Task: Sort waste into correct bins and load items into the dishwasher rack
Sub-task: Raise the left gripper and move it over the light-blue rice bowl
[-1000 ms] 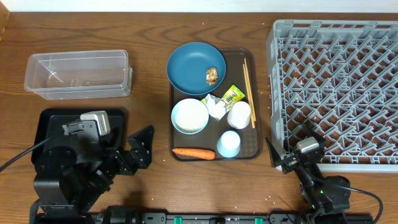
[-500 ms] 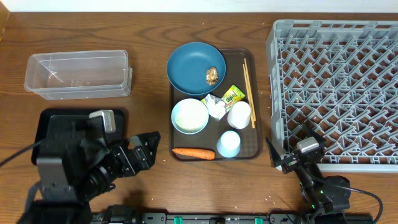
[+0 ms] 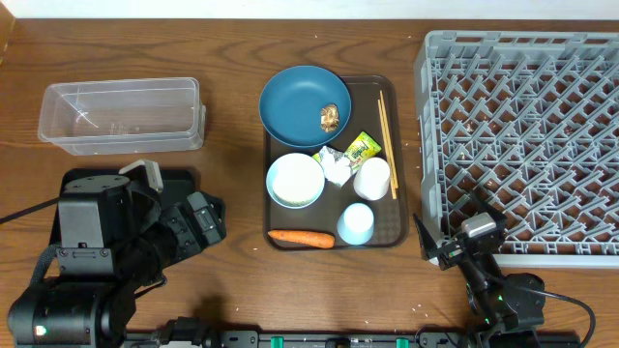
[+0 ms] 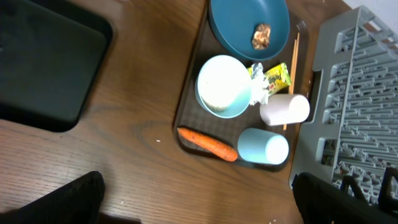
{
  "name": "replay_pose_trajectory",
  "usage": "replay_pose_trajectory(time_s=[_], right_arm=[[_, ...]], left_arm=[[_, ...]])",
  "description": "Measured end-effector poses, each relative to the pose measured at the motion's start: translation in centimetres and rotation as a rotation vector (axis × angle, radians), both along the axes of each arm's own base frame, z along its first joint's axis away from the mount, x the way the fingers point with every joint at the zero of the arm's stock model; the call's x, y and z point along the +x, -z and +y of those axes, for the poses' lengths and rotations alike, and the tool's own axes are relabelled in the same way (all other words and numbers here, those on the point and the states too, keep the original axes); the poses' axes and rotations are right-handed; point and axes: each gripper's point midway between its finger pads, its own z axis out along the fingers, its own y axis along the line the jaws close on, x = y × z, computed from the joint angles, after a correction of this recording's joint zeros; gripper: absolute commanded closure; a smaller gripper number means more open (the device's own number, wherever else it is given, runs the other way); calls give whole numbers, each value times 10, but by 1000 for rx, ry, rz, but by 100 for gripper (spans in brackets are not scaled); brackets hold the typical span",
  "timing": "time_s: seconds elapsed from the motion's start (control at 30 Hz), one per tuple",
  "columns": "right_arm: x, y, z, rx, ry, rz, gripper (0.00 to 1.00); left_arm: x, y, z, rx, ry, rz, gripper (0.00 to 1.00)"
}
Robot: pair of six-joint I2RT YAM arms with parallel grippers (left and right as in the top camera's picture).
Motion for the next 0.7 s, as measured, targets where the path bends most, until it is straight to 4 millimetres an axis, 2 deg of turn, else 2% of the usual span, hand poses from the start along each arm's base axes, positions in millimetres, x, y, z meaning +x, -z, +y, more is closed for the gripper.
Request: replay_pose_trajectory(time_s=[0.27,0.47,0.7], right_arm=[[0,0,0,0,0,0,1],[0,0,0,0,0,0,1],[0,0,0,0,0,0,1]], left_arm=[[9,-7,2,-20,-43,-36,2],[14,-11,-14,-82,27,-48,2],[22,0,-27,-104,130,11,2]])
